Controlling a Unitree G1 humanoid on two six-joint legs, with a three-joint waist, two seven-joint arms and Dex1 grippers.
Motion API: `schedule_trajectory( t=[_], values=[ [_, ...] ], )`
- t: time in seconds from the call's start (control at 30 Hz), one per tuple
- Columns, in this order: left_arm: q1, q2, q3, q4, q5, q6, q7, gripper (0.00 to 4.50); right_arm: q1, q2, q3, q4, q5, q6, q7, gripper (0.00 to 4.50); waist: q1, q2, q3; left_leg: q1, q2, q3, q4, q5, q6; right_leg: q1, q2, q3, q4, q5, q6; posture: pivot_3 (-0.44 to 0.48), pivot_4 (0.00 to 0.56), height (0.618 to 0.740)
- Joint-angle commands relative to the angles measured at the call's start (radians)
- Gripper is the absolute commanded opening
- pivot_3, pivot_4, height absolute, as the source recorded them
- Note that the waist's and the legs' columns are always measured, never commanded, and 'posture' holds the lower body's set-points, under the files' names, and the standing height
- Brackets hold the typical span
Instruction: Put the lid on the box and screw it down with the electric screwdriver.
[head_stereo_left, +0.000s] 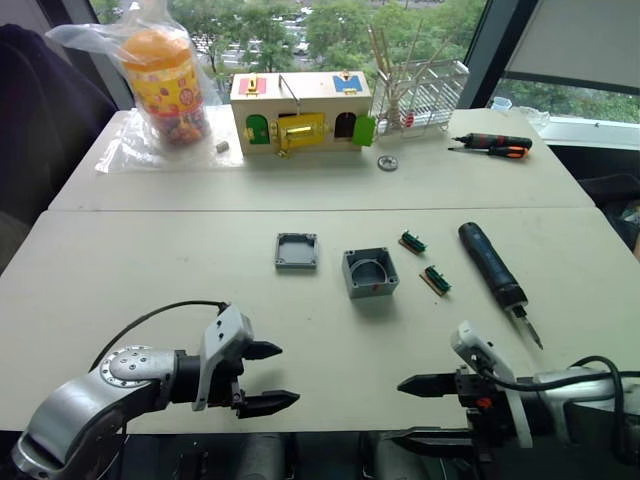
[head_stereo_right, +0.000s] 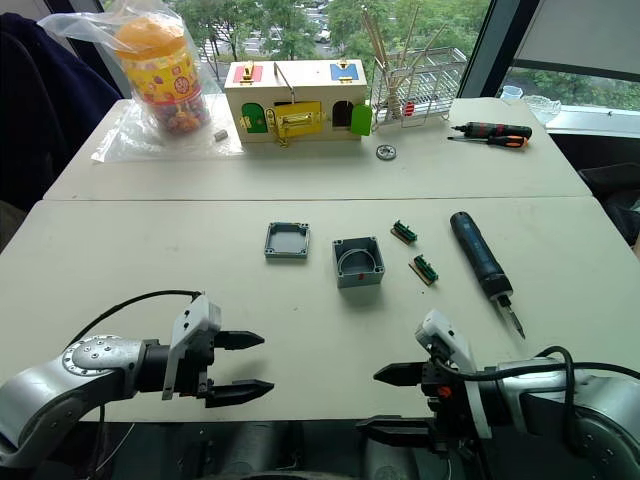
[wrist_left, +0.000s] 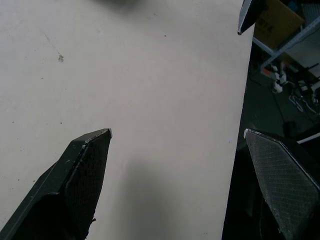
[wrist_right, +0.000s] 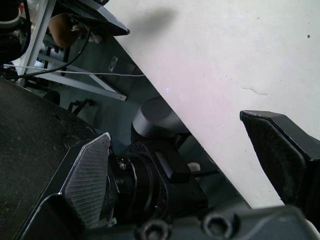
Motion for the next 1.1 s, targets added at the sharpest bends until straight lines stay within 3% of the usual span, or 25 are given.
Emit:
schedule_trajectory(
  t=[0.03, 0.57, 0.7, 0.83, 1.0, 1.1],
  values=[
    [-0.011, -0.012, 0.012, -0.003, -0.014, -0.015, -0.005, 4.39, -0.007, -0.007, -0.004, -0.008, 0.011, -0.021, -0.004, 4.50, 0.000, 0.000, 0.000, 0.000, 0.000, 0.000, 0.000, 0.000, 0.000, 0.000, 0.000, 0.000, 0.000, 0.000, 0.000, 0.000, 0.150, 0.711],
    [-0.045, -0.043, 0.031, 0.020, -0.014, -0.018, 0.007, 4.39, -0.089, 0.016, 0.012, 0.044, 0.039, -0.034, -0.065, 4.50, 0.000, 0.000, 0.000, 0.000, 0.000, 0.000, 0.000, 0.000, 0.000, 0.000, 0.000, 0.000, 0.000, 0.000, 0.000, 0.000, 0.150, 0.711],
    [-0.324, 0.028, 0.062, 0.150, -0.098, 0.095, -0.075, 4.39, -0.197, 0.017, -0.027, 0.113, 0.151, 0.022, -0.127, 4.50, 0.014, -0.002, 0.001, 0.000, 0.000, -0.001, 0.001, 0.000, 0.000, 0.000, 0.001, -0.001, 0.001, 0.000, -0.001, 0.000, 0.150, 0.711],
    [-0.670, 0.068, -0.060, 0.343, -0.003, 0.111, -0.180, 4.39, -0.261, -0.006, -0.069, 0.122, 0.304, 0.052, -0.201, 4.50, 0.026, -0.002, 0.001, -0.001, -0.001, -0.001, 0.002, 0.000, 0.000, 0.001, 0.002, -0.002, 0.001, 0.002, 0.002, 0.000, 0.150, 0.711],
    [-0.961, 0.006, -0.251, 0.502, 0.181, -0.062, -0.351, 4.39, -0.283, -0.027, -0.105, 0.114, 0.351, 0.028, -0.279, 4.50, 0.025, -0.005, 0.003, -0.002, -0.007, 0.001, 0.000, 0.000, 0.001, 0.001, 0.001, -0.001, 0.000, 0.002, 0.003, 0.000, 0.150, 0.711],
    [-1.130, -0.125, -0.404, 0.624, 0.285, -0.128, -0.448, 4.39, -0.250, -0.026, -0.123, 0.079, 0.311, 0.005, -0.326, 4.50, 0.028, -0.007, 0.005, -0.002, -0.007, 0.001, 0.002, 0.000, 0.001, 0.001, 0.001, -0.001, 0.000, 0.002, 0.004, 0.000, 0.150, 0.711]
  ],
)
